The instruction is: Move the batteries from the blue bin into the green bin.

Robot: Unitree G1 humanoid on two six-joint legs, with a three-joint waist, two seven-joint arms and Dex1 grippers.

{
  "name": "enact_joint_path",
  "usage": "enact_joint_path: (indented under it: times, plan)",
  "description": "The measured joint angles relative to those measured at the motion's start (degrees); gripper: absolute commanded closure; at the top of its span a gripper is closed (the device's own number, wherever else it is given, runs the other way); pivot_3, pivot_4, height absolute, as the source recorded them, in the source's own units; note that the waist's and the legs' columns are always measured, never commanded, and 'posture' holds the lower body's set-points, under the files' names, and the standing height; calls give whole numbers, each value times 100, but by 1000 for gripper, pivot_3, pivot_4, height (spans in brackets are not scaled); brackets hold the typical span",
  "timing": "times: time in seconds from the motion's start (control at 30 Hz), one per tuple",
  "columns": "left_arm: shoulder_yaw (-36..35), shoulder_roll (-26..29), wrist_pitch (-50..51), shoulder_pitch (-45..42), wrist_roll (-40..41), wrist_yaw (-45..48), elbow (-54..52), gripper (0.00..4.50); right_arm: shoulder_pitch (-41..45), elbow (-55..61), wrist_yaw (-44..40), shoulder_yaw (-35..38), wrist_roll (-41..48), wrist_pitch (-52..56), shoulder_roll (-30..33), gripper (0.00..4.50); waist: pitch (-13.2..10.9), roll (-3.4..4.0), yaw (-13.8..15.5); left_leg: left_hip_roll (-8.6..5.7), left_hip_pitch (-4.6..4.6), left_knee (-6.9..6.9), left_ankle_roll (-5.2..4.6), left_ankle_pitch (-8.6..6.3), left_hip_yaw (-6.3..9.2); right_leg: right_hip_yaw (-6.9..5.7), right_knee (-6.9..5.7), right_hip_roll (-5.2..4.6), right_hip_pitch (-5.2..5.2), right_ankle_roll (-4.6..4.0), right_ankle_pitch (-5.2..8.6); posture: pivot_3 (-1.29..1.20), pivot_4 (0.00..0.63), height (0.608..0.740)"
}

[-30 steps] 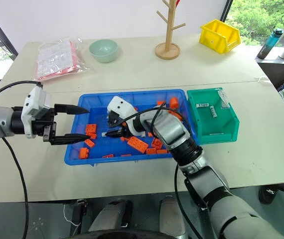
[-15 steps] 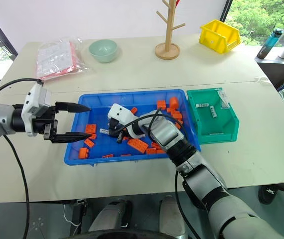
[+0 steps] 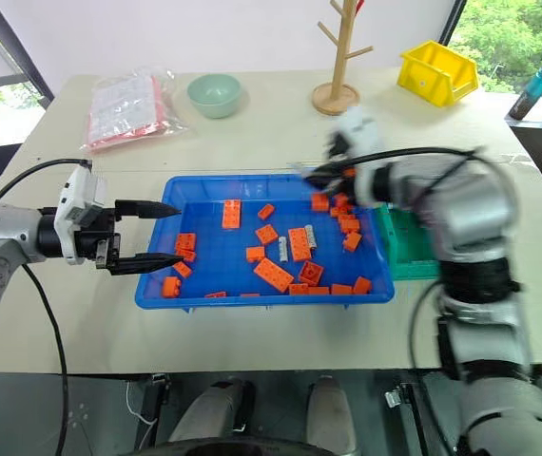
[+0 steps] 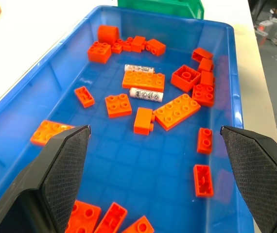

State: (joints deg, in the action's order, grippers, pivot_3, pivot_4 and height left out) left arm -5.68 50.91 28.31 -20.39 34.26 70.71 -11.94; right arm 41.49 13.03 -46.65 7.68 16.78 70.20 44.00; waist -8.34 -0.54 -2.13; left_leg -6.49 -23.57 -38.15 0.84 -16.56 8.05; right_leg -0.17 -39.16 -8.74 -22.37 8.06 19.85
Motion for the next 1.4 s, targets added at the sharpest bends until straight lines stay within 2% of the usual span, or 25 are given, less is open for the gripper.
enact_joint_path:
  times: [0.1, 0.2, 0.27, 0.33, 0.5, 0.57, 0.67, 0.8, 0.97, 1.03, 1.07, 1.1, 1.23, 1.4]
  plan:
    - [74, -96, -51, -99, -35, 15, 139, 0, -546, 151, 51, 524, 78, 230, 487, 4444, 0, 1, -32, 10, 0, 2, -1, 0, -21, 1, 1, 1, -3, 0, 0, 0, 150, 719]
    - [153, -181, -151, -264, -126, 17, 333, 0, -1122, 379, 140, 803, 163, 276, 673, 4444, 0, 1, -65, 27, 3, 5, -1, 0, -39, 0, -5, 9, -4, 0, 0, 0, 150, 719]
    - [220, -271, -175, -369, -161, 14, 430, 0, -1472, 495, 228, 863, 204, 266, 670, 3403, 0, 0, -61, 26, 4, 4, -2, -1, -44, 1, -6, 8, -3, 0, 0, 0, 150, 719]
    - [283, -368, -187, -515, -210, 12, 517, 0, -1793, 507, 408, 887, 190, 49, 624, 2598, 0, 0, -40, 23, 4, 1, -3, -1, -42, 1, -6, 6, -2, 0, 0, 0, 150, 719]
    - [327, -440, -262, -694, -305, 13, 630, 0, -1961, 214, 630, 819, 22, -674, 704, 351, 0, 0, -30, 19, 4, 0, -3, -1, -39, 1, -4, 4, -2, 1, 0, 0, 150, 719]
    - [329, -440, -261, -689, -314, 15, 626, 0, -1812, 127, 504, 717, 57, -837, 843, 351, -1, 1, -41, 20, 4, 0, -3, -1, -40, 1, -4, 6, -3, 1, 0, 0, 150, 719]
    - [322, -430, -249, -676, -313, 13, 581, 0, -930, -36, 268, 356, 201, -1014, 886, 351, -3, 6, -115, 30, 4, 2, -2, -1, -49, 0, 2, 10, -7, 1, 0, 0, 150, 719]
    - [303, -392, -229, -653, -309, -2, 464, 0, 187, 16, 27, -273, 488, -1061, 518, 351, -1, 2, -153, 33, 5, 6, -2, -1, -36, -3, 1, 13, -5, 1, 0, 0, 150, 719]
    - [251, -349, -156, -587, -306, -98, 355, 0, 259, 141, -638, -1700, 523, -1702, 59, 351, -2, 0, -97, 18, -3, 0, -3, -2, -26, -3, 0, 6, -4, 1, 0, 0, 150, 719]
    - [229, -299, -116, -542, -301, -114, 278, 0, 420, -100, -1019, -2258, 316, -2295, -123, 351, -2, 0, -98, 18, -3, -2, -3, -2, -26, -3, 2, 6, -4, 1, 0, 0, 150, 719]
    - [211, -279, -110, -526, -295, -122, 235, 0, 512, -278, -1189, -2480, 201, -2572, -213, 160, -2, 0, -96, 18, -3, -3, -3, -2, -25, -3, 3, 7, -6, 1, 0, 0, 150, 719]
    - [201, -263, -106, -518, -287, -135, 204, 0, 612, -498, -1355, -2676, 93, -2812, -286, 160, -2, 0, -95, 19, -2, -4, -3, -1, -24, -3, 3, 7, -6, 1, 0, 0, 150, 719]
    - [162, -237, -74, -484, -255, -233, 124, 0, 799, -1347, -1980, -3303, -459, -3786, -393, 160, -2, 0, -76, 15, -2, -5, -3, -2, -21, -3, 2, 7, -7, 1, 0, 0, 150, 719]
    - [37, -211, 26, -353, -200, -379, -132, 0, 921, -2362, -2494, -3604, -997, -4856, -644, 160, -2, 0, -129, 18, -2, -4, -2, -1, -21, -4, 1, 9, -9, 1, 0, 0, 150, 719]
